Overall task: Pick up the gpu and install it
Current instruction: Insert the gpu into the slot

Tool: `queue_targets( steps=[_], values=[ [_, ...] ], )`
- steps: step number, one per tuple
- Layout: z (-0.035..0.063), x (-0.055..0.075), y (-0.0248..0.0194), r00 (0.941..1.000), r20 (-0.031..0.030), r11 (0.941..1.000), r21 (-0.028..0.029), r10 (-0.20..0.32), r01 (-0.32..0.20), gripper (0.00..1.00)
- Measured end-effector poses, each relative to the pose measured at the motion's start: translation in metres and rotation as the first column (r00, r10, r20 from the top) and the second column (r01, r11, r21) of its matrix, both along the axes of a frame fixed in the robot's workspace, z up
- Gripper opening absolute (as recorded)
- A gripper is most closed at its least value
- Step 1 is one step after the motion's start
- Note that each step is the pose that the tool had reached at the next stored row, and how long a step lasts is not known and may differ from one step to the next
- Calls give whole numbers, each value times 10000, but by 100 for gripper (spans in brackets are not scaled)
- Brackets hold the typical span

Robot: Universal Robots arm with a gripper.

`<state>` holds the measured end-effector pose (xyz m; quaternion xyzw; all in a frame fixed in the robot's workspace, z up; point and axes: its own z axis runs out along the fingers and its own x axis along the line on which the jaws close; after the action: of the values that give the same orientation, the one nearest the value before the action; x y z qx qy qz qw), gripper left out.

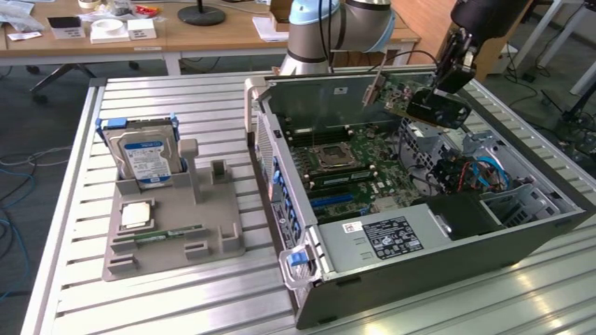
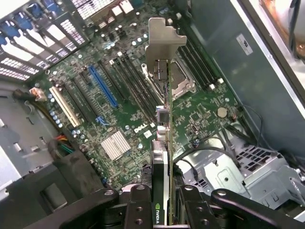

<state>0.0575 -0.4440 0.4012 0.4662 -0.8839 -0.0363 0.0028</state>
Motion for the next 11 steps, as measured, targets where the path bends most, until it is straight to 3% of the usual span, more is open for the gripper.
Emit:
queue_targets(
  steps=[11],
  values=[
    [-1, 0, 0, 9999, 0, 9999, 1, 137, -137, 27]
  ],
)
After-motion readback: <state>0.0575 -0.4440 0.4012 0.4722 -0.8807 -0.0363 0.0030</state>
